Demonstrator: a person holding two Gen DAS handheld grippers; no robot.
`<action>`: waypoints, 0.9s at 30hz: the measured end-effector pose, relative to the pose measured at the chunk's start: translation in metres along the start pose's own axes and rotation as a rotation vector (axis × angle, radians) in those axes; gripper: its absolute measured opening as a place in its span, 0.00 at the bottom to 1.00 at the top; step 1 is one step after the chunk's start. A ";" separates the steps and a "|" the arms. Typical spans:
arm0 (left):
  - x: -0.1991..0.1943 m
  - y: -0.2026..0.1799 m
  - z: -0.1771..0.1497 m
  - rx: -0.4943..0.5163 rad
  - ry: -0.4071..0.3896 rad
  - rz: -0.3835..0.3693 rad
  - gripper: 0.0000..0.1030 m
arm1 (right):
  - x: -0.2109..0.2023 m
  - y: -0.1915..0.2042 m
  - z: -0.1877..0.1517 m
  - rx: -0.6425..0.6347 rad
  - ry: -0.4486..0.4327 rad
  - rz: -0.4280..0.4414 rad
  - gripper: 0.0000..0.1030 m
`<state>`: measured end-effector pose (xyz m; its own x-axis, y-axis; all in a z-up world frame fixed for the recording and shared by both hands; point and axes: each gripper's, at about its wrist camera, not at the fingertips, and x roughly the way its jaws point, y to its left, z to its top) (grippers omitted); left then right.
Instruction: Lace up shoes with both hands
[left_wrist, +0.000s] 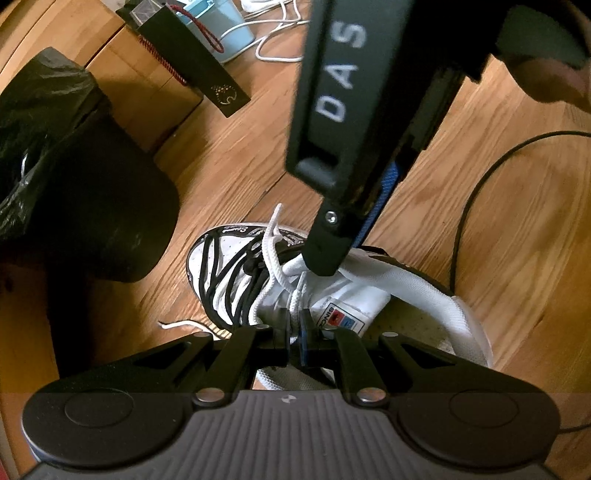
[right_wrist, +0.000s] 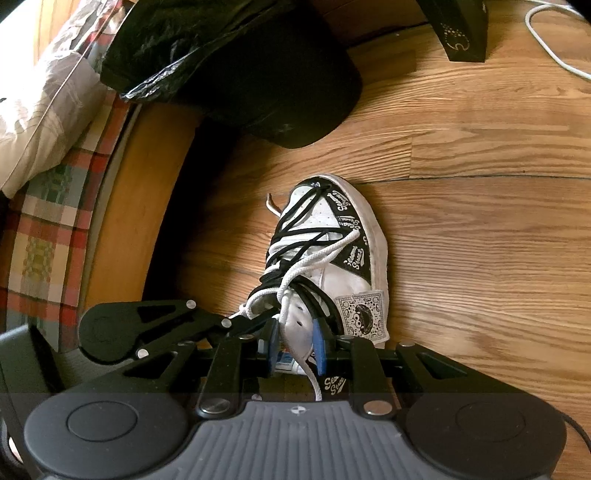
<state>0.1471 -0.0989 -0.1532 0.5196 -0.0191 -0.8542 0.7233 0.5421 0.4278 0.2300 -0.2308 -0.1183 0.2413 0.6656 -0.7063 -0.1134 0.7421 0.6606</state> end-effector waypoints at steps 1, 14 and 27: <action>0.000 -0.001 0.000 0.009 -0.002 0.004 0.07 | -0.001 0.003 0.000 -0.007 -0.005 0.000 0.22; 0.000 -0.025 -0.004 0.161 -0.035 0.071 0.07 | -0.006 0.035 0.012 -0.181 -0.083 -0.203 0.22; 0.002 -0.028 -0.003 0.182 -0.067 0.093 0.07 | 0.003 0.004 0.008 0.118 -0.102 -0.040 0.22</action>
<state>0.1266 -0.1116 -0.1674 0.6125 -0.0348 -0.7897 0.7378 0.3837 0.5553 0.2377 -0.2261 -0.1158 0.3404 0.6197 -0.7072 0.0111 0.7494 0.6620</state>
